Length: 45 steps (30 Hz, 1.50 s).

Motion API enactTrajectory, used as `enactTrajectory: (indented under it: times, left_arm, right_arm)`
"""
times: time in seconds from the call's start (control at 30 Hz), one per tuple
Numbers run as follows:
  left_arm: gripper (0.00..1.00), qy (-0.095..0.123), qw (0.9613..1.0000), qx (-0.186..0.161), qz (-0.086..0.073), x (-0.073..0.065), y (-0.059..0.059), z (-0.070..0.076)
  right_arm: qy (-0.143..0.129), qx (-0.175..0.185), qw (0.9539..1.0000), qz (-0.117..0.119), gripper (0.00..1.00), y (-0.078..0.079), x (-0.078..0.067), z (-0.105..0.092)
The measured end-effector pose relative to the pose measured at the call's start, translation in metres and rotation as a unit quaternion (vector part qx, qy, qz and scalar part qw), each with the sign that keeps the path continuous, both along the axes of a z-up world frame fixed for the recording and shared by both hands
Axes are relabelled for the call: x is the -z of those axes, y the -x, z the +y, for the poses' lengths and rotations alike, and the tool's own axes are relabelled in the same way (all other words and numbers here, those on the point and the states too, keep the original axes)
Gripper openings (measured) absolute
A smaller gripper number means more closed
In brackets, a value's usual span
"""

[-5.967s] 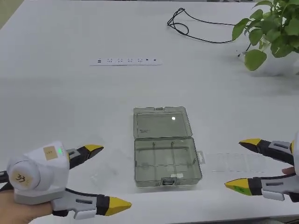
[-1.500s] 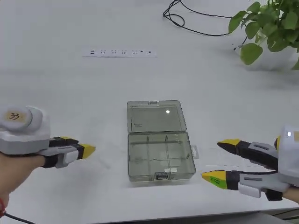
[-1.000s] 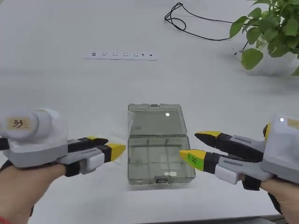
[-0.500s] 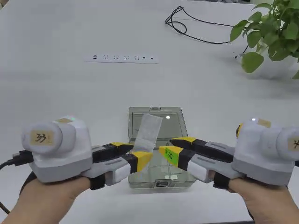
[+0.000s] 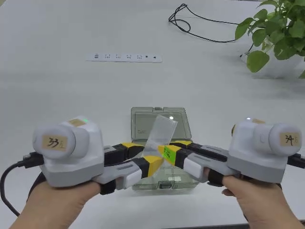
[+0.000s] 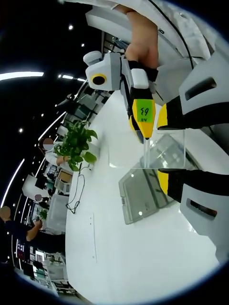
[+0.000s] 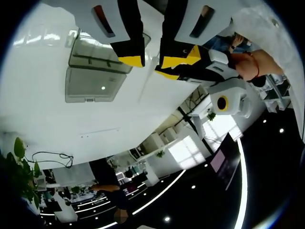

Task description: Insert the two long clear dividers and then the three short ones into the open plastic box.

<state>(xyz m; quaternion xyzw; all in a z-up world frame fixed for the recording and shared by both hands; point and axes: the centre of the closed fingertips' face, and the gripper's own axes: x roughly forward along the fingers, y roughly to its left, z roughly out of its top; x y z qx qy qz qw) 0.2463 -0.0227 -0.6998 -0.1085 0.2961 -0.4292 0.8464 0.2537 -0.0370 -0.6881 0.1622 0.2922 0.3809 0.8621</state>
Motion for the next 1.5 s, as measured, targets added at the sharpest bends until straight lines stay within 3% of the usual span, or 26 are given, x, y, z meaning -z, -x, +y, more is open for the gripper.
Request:
enactTrajectory:
  times: [0.2,0.3,0.37,0.77,1.2,1.4,1.5]
  left_arm:
    - [0.30,-0.005,1.0000,0.003,-0.004,0.001,-0.001,-0.002]
    - [0.25,-0.004,1.0000,-0.002,-0.007,0.002,-0.003,0.000]
    - [0.29,0.010,0.9999,0.002,-0.002,0.000,-0.001,-0.003]
    - [0.36,-0.001,0.9994,0.026,-0.024,0.000,0.002,-0.002]
    - [0.50,-0.026,0.9964,0.064,-0.048,0.013,0.010,0.017]
    - [0.59,-0.041,0.9937,0.084,-0.062,0.020,0.014,0.024]
    - [0.68,-0.049,0.9913,0.097,-0.075,0.023,0.017,0.026]
  right_arm:
    - [-0.002,0.011,0.9999,0.012,0.07,0.000,0.001,0.003]
    - [-0.007,0.029,0.9993,0.024,0.06,-0.001,0.001,0.002]
    - [-0.003,0.029,0.9994,0.021,0.06,-0.001,0.002,0.001]
    - [-0.004,0.035,0.9989,0.030,0.06,-0.006,-0.001,-0.007]
    - [0.019,0.040,0.9974,0.057,0.06,-0.020,0.003,-0.032]
    - [0.049,0.042,0.9948,0.079,0.06,-0.026,0.011,-0.043]
    - [0.071,0.043,0.9925,0.089,0.06,-0.029,0.015,-0.048]
